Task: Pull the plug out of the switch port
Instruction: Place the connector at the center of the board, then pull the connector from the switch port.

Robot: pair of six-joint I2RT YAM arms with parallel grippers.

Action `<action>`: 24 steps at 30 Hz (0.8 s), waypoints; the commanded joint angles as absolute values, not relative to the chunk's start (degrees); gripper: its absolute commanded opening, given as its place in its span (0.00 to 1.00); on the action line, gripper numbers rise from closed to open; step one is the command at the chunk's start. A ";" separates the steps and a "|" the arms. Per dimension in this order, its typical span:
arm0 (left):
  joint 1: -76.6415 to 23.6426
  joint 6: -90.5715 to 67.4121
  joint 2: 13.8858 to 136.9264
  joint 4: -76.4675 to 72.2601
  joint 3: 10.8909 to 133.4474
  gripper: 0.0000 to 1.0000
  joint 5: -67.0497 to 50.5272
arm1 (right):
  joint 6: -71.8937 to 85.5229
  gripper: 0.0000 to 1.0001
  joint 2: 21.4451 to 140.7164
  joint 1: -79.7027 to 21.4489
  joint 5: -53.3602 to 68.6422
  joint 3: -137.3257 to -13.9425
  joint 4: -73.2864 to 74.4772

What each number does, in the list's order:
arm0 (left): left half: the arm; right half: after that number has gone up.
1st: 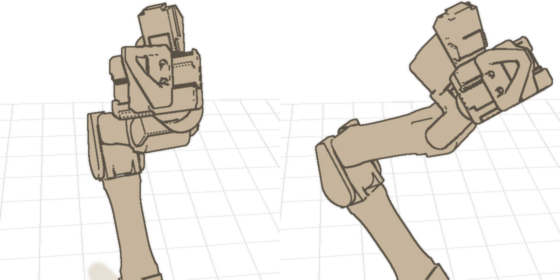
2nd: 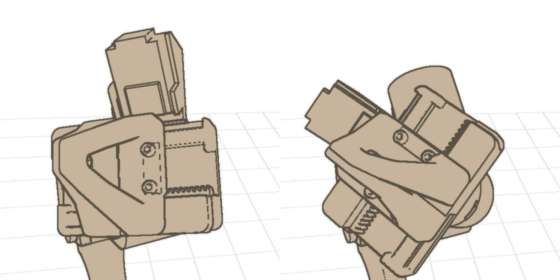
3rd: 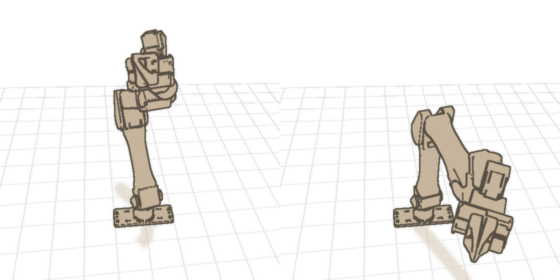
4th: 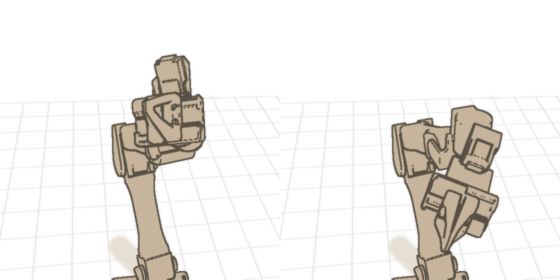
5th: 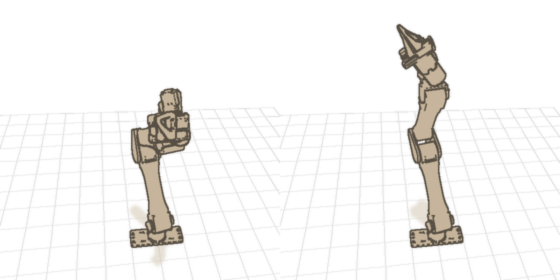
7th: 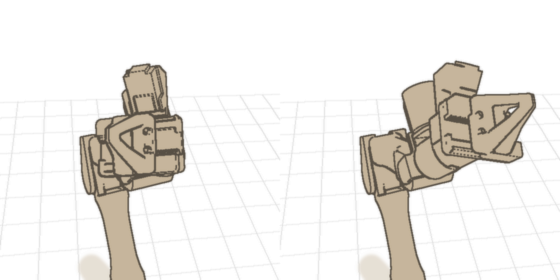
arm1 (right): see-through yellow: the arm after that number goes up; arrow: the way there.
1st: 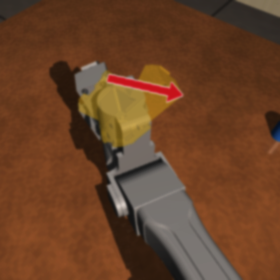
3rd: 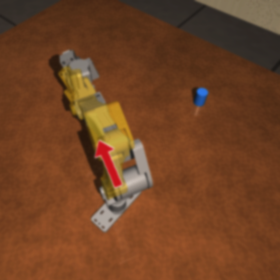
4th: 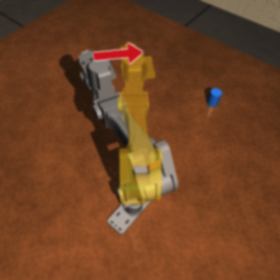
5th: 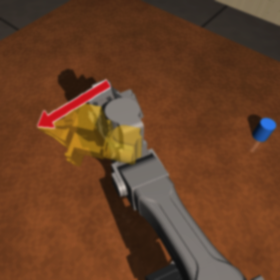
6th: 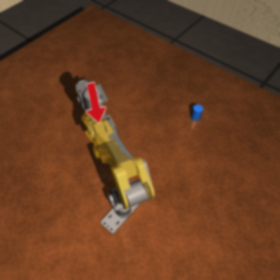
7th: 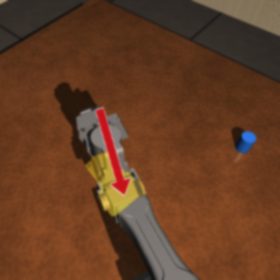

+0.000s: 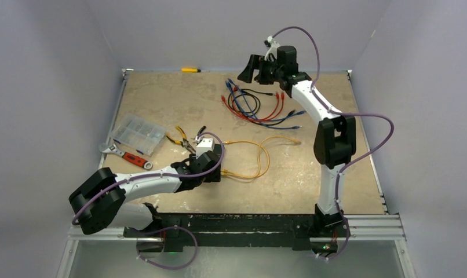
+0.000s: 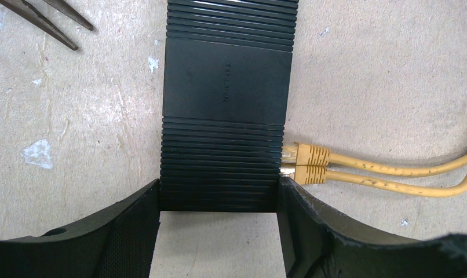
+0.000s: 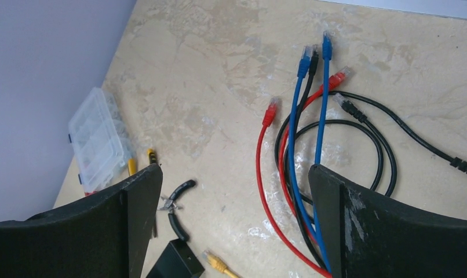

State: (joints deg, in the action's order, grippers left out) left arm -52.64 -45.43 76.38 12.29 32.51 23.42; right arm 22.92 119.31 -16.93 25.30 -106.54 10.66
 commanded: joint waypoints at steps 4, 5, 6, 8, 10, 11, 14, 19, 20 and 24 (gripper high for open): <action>-53.00 -45.86 79.67 18.80 30.58 0.00 20.77 | 23.63 0.99 110.41 -16.90 29.08 -98.11 4.79; -53.00 -45.93 79.59 18.74 30.66 0.00 20.82 | 23.64 0.99 109.46 -16.95 29.13 -96.31 3.69; -53.00 -45.96 79.44 18.72 30.68 0.00 20.76 | 23.60 0.99 108.38 -16.93 29.42 -94.38 2.93; -53.01 -45.93 79.12 18.70 30.81 0.00 20.74 | 24.02 0.99 106.28 -16.92 31.27 -90.23 1.51; -53.00 -45.88 78.87 18.76 31.05 0.00 20.62 | 24.79 0.99 104.07 -16.91 33.07 -85.66 0.30; -53.00 -45.76 78.72 18.80 31.16 0.00 20.53 | 25.29 0.99 102.88 -17.02 34.06 -83.05 -1.75; -53.00 -45.75 78.18 18.98 31.26 0.00 20.64 | 26.80 0.98 100.15 -17.35 38.08 -76.45 -4.66; -53.05 -46.12 77.46 18.81 31.04 0.00 20.83 | 25.81 0.98 97.24 -20.09 40.20 -68.89 -4.86; -53.05 -46.10 77.43 18.81 31.14 0.00 20.75 | 25.67 0.98 96.95 -20.61 40.31 -67.51 -4.90; -53.00 -46.43 77.26 18.59 30.74 0.00 20.40 | 25.71 0.98 96.19 -23.25 40.53 -61.08 -5.98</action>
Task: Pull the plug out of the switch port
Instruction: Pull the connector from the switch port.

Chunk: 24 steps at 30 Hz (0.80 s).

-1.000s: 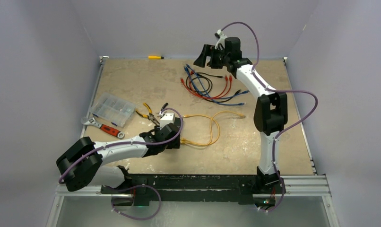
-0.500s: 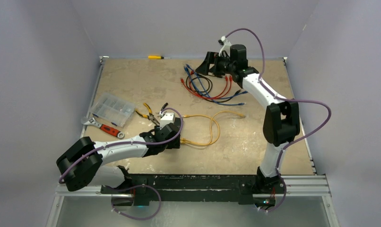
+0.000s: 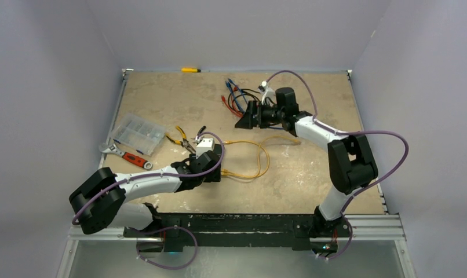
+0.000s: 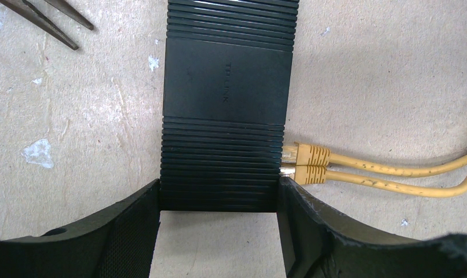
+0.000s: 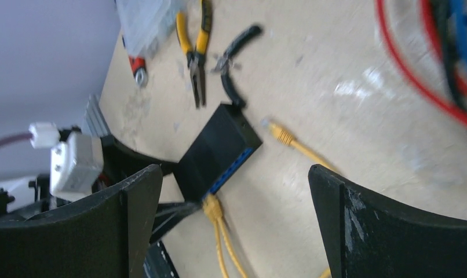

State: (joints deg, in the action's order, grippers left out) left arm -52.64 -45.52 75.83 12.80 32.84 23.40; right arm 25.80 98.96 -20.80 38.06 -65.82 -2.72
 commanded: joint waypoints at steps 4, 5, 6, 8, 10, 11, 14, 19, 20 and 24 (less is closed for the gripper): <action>-53.03 -46.75 76.73 17.71 30.00 0.00 19.86 | 27.29 0.98 96.03 -25.87 41.46 -55.83 -9.20; -53.01 -46.70 76.71 17.43 29.99 0.00 19.63 | 28.19 0.97 96.19 -26.57 41.91 -54.76 -10.26; -53.02 -46.62 76.65 17.14 29.92 0.00 19.30 | 28.63 0.97 96.42 -27.30 42.39 -53.99 -11.04; -53.04 -46.55 76.36 16.59 29.66 0.00 18.85 | 29.15 0.96 97.10 -28.75 43.17 -53.01 -11.65; -53.06 -46.65 75.72 16.32 29.26 0.00 18.73 | 29.78 0.95 97.66 -29.95 43.63 -51.84 -12.64; -53.03 -46.66 75.35 16.27 29.08 0.00 18.72 | 30.17 0.94 97.85 -30.38 43.98 -51.21 -13.23; -53.00 -46.35 73.86 16.26 28.87 0.00 18.72 | 31.43 0.88 98.66 -31.71 45.24 -49.12 -15.73; -53.01 -46.07 70.97 15.50 28.28 0.00 18.40 | 31.68 0.80 101.21 -33.26 44.88 -48.31 -16.91; -53.00 -45.98 70.53 15.29 28.15 0.00 18.26 | 31.91 0.77 101.77 -33.38 45.09 -48.07 -17.65; -53.06 -45.80 69.59 14.88 27.70 0.00 18.04 | 33.88 0.66 104.06 -33.70 47.44 -46.81 -21.81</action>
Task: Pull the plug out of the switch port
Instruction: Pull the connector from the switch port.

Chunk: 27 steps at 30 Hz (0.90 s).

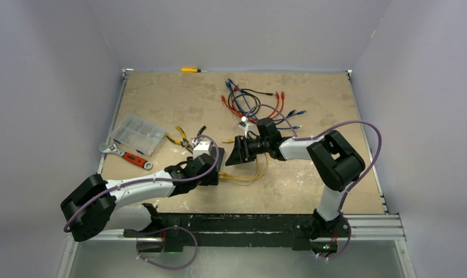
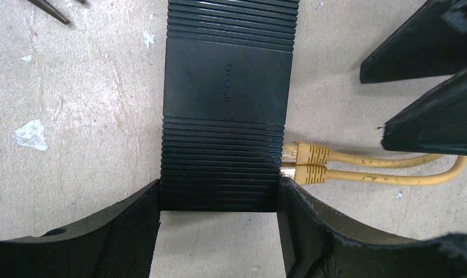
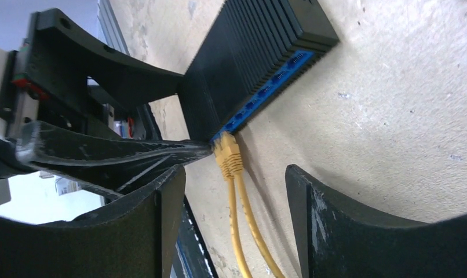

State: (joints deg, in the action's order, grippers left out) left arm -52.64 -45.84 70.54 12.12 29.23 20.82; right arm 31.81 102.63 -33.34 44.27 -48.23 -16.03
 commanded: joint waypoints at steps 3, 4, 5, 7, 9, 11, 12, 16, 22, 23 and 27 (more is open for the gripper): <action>-53.04 -45.88 69.12 14.68 27.51 0.00 17.85 | 34.79 0.64 105.70 -34.04 48.25 -46.35 -23.72; -53.03 -45.86 69.04 14.68 27.43 0.00 17.84 | 35.07 0.63 106.15 -34.18 48.59 -46.12 -24.43; -53.03 -45.88 69.01 14.60 27.43 0.00 17.84 | 35.41 0.62 106.55 -34.19 48.79 -45.93 -25.02; -53.03 -45.73 68.99 14.43 27.47 0.00 17.82 | 35.86 0.59 107.43 -34.41 49.11 -45.75 -25.95; -53.04 -45.58 69.08 14.41 27.61 0.00 17.76 | 36.41 0.55 108.53 -34.56 49.37 -45.85 -26.58; -53.00 -45.55 69.29 14.26 27.62 0.00 17.75 | 37.08 0.49 109.76 -34.71 49.97 -45.92 -27.46; -53.00 -45.51 69.39 14.24 27.60 0.00 17.75 | 37.62 0.47 110.30 -34.84 50.27 -45.84 -28.23; -53.01 -45.51 69.78 14.32 27.69 0.00 17.75 | 40.04 0.47 111.71 -35.57 51.57 -45.19 -32.09; -53.05 -45.63 69.55 14.57 27.77 0.00 18.59 | 42.32 0.44 114.08 -36.53 51.97 -44.74 -35.57; -53.00 -45.65 69.54 14.63 27.77 0.00 18.63 | 43.06 0.44 114.58 -36.53 52.44 -44.54 -36.83; -53.04 -45.70 69.39 14.81 27.77 0.00 18.72 | 45.18 0.42 116.10 -36.74 53.42 -43.97 -40.18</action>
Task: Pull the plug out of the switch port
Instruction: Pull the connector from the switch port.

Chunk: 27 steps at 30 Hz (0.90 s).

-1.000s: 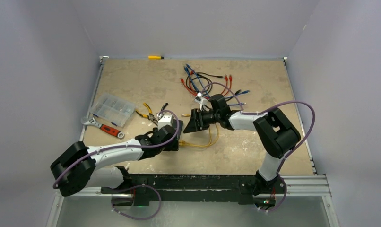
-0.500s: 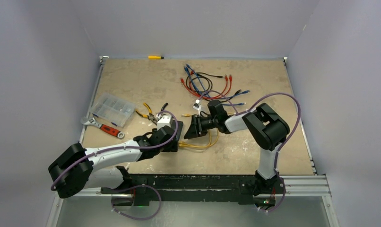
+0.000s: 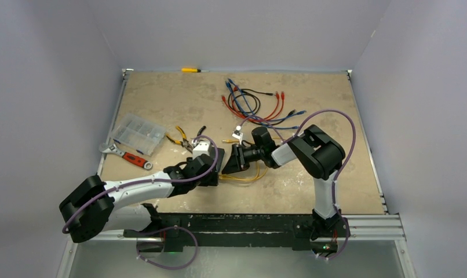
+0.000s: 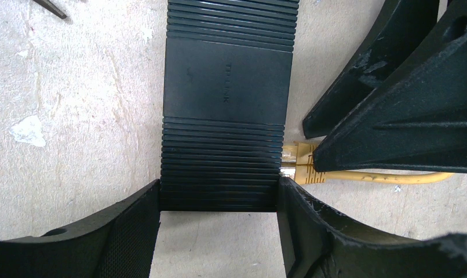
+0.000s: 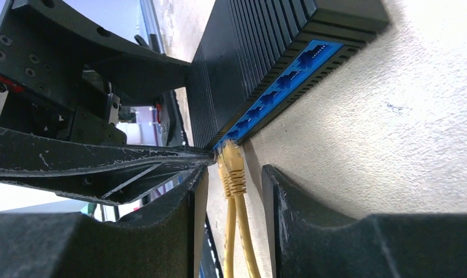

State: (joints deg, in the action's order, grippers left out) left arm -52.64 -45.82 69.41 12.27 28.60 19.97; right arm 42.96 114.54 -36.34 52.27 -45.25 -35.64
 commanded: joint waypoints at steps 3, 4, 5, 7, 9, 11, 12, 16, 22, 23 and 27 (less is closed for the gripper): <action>-53.04 -45.67 69.43 14.93 27.77 0.00 18.72 | 46.14 0.42 116.64 -36.96 53.65 -43.95 -41.52; -53.04 -45.65 69.51 14.90 27.74 0.00 18.72 | 46.47 0.42 116.76 -37.12 53.67 -43.95 -41.92; -53.06 -45.66 69.59 14.81 27.69 0.00 18.72 | 46.68 0.43 116.82 -37.21 53.59 -43.95 -42.37; -53.07 -45.67 69.67 14.69 27.69 0.00 18.64 | 47.20 0.45 117.24 -37.41 53.45 -43.95 -43.25; -53.07 -45.57 69.79 14.59 27.86 0.00 18.55 | 47.46 0.45 118.03 -37.63 53.35 -44.22 -43.59; -53.00 -45.39 69.79 14.59 27.91 0.00 18.54 | 47.54 0.44 118.74 -37.92 53.35 -44.70 -43.74; -53.06 -45.39 69.86 14.59 27.89 0.00 18.54 | 47.59 0.43 118.98 -37.97 53.20 -44.81 -43.85; -53.01 -45.28 70.02 14.66 27.88 0.00 18.55 | 48.01 0.38 119.69 -38.19 53.09 -45.05 -44.41; -53.00 -45.20 70.32 14.28 27.92 0.00 18.28 | 48.62 0.38 120.54 -38.34 53.06 -45.80 -45.17; -53.04 -45.23 70.38 14.22 27.79 0.00 18.22 | 48.87 0.38 120.78 -38.32 53.06 -45.91 -45.44; -53.11 -45.26 70.28 14.17 27.75 0.00 17.93 | 49.28 0.39 121.41 -38.33 52.92 -46.54 -45.95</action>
